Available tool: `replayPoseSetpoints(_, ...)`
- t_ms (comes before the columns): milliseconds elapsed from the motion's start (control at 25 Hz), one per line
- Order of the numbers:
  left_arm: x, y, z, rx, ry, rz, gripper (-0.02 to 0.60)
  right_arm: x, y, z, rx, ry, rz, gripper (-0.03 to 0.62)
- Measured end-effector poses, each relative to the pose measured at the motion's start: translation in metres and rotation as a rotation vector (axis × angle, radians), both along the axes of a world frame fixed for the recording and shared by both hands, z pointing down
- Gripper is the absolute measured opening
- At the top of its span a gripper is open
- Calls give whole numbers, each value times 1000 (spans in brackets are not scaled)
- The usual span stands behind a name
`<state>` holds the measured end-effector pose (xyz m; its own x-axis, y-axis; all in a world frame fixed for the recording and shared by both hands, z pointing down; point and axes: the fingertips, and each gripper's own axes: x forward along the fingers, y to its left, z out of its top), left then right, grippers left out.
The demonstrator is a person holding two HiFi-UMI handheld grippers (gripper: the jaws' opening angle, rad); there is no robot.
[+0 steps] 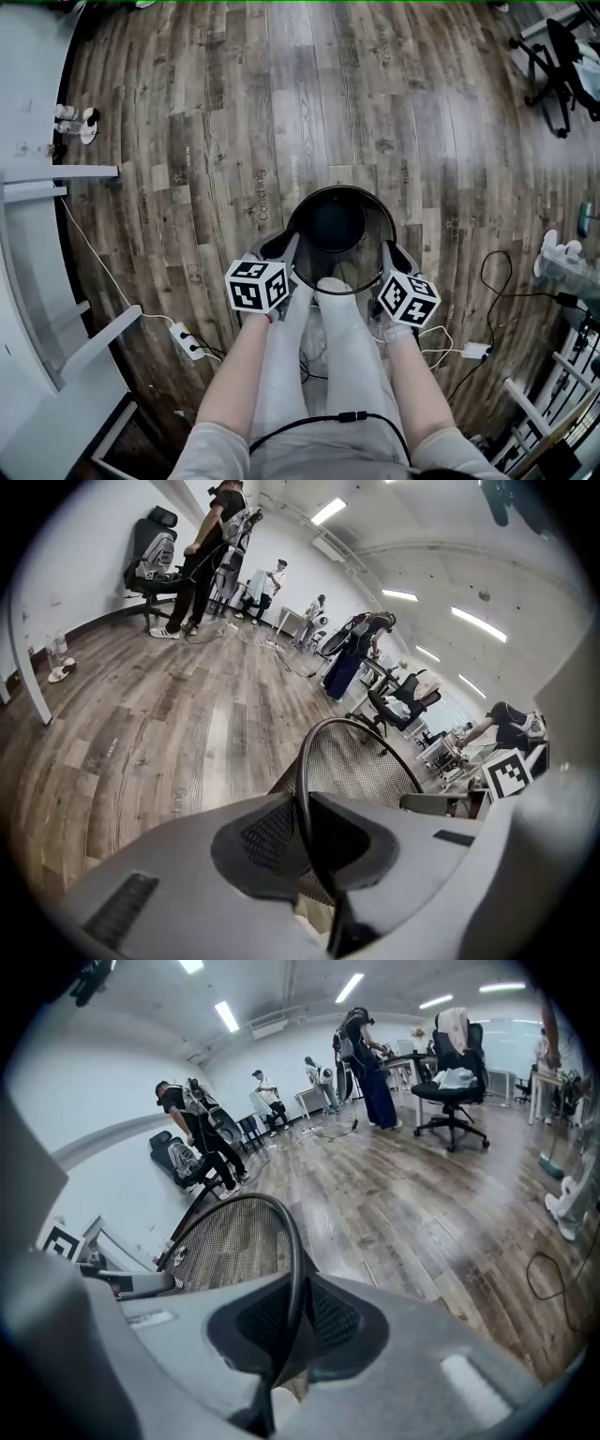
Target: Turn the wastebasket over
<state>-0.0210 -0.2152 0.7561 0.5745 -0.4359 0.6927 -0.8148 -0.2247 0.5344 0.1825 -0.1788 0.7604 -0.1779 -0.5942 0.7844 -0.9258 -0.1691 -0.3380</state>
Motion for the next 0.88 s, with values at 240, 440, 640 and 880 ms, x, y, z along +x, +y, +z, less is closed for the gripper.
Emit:
replayPoseSetpoints(240,-3,5,-49,7,-4,-36,48,-2,-1,-47,5,-10,-24,23)
replayPoseSetpoints(440,-6,5,-86,-1,-6,-39,48,-5,-5,-85,3,-21,-44,26)
replayPoseSetpoints(640,-8,4,-120,3,-13,-35,48,-8,-10,-123,15,-16,-52,26)
replayPoseSetpoints(880,-12,7,-163,18,-24,-24,48,-11,-7,-164,29,-26,-48,28)
